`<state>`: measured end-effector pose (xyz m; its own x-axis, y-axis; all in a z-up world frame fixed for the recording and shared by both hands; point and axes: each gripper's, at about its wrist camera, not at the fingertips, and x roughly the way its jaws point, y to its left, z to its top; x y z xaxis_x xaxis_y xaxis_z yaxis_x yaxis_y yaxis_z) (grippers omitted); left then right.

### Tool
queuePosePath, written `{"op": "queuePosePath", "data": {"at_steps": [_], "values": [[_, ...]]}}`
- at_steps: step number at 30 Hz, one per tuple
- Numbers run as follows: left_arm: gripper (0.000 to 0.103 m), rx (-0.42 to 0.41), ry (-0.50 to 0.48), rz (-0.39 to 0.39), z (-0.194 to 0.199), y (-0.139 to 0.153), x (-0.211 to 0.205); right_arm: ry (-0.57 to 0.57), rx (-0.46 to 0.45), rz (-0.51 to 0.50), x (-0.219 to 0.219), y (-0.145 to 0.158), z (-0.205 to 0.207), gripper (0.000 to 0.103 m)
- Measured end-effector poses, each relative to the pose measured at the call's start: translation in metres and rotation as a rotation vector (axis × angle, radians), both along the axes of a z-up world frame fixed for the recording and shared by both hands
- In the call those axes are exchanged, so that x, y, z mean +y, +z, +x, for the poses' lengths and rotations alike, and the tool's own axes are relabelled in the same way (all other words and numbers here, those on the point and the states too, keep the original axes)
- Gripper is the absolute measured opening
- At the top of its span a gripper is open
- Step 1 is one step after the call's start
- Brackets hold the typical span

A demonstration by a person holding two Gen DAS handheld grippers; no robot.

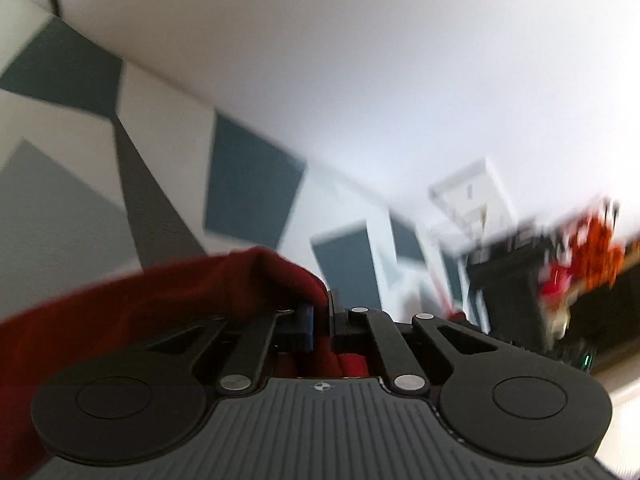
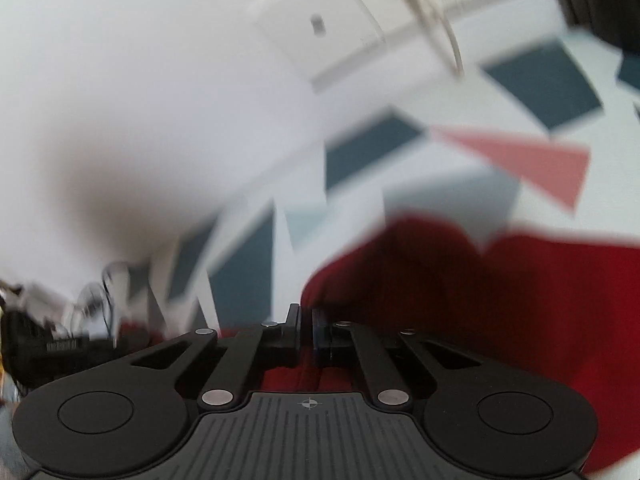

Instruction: Fold clothes

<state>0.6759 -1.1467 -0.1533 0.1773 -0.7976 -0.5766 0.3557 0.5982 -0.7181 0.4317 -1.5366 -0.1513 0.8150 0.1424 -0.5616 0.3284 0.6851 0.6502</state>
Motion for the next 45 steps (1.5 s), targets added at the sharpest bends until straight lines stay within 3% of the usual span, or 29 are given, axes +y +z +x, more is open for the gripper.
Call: {"op": "queuePosePath", "data": {"at_steps": [4,8,12,13,14,15,16,17,18,20,24,29,35,39,43,45], "values": [[0.004,-0.013,0.072,0.026,0.015,-0.011,-0.004,-0.116,-0.061,0.011,-0.024,0.002,0.014,0.004],[0.005,-0.045,0.074,0.082,0.016,-0.026,-0.018,-0.111,0.017,-0.033,-0.024,-0.021,0.038,0.004],[0.011,0.012,0.068,0.077,0.020,-0.027,-0.017,-0.110,0.031,-0.032,-0.020,-0.029,0.033,0.007],[0.021,0.001,0.056,0.092,0.016,-0.021,-0.016,-0.114,0.027,-0.021,-0.021,-0.030,0.029,0.011],[0.029,-0.013,0.044,0.107,0.012,-0.015,-0.016,-0.117,0.023,-0.010,-0.021,-0.030,0.026,0.027],[0.053,-0.026,0.032,0.122,0.008,-0.009,-0.015,-0.140,0.002,-0.006,-0.022,-0.024,0.017,0.043],[0.079,-0.082,0.021,0.147,-0.003,0.000,-0.014,-0.167,-0.021,-0.003,-0.023,-0.017,0.007,0.050],[0.086,-0.141,0.011,0.172,-0.014,0.010,-0.012,-0.198,-0.047,-0.015,-0.025,-0.009,-0.005,0.060],[0.092,-0.207,-0.012,0.196,-0.029,0.020,-0.013,-0.231,-0.073,-0.031,-0.028,0.000,-0.017,0.063],[0.095,-0.319,-0.072,0.236,-0.059,0.037,-0.016,-0.311,-0.108,-0.047,-0.035,0.020,-0.048,0.065],[0.101,-0.402,-0.196,0.255,-0.116,0.045,-0.032,-0.483,-0.078,-0.058,-0.052,0.043,-0.123,0.078],[0.101,-0.481,-0.317,0.330,-0.183,0.034,-0.058,-0.620,0.093,-0.137,-0.051,0.052,-0.212,0.089],[0.101,-0.420,-0.364,0.415,-0.237,0.016,-0.074,-0.722,0.295,-0.342,-0.011,0.036,-0.288,0.102],[0.101,-0.370,-0.342,0.462,-0.253,0.014,-0.075,-0.665,0.383,-0.439,0.000,0.023,-0.313,0.102],[0.101,-0.329,-0.289,0.520,-0.267,0.013,-0.078,-0.601,0.302,-0.384,-0.015,0.012,-0.331,0.097],[0.101,-0.314,-0.252,0.555,-0.273,0.013,-0.081,-0.593,0.278,-0.336,-0.030,0.006,-0.334,0.086]]}}
